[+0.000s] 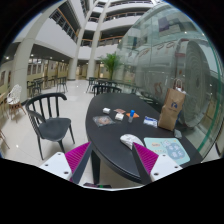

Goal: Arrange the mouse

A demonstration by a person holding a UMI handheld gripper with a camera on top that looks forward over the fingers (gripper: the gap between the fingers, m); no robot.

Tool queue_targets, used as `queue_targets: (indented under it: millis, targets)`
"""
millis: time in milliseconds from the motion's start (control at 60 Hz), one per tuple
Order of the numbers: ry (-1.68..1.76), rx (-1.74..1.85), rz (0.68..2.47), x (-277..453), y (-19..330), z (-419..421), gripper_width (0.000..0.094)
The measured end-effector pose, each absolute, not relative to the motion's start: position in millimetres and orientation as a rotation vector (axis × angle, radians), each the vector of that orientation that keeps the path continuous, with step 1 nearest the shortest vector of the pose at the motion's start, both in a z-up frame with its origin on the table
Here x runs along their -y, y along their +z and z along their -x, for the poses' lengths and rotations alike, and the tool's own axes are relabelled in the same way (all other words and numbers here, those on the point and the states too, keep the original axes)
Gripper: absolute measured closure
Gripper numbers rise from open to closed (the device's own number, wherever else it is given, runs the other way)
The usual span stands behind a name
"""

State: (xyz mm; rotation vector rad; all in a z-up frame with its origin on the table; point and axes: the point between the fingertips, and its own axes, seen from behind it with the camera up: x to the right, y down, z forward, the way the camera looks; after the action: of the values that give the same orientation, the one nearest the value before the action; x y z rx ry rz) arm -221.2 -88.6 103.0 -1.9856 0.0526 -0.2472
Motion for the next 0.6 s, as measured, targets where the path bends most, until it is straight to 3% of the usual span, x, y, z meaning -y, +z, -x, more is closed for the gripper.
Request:
queue_targets:
  millis: [283,600]
  targets:
    - [-0.161,-0.065,1.986,90,98,230,0.0088]
    - [-0.327,-0.188,2.075,68,39,116,0.0097]
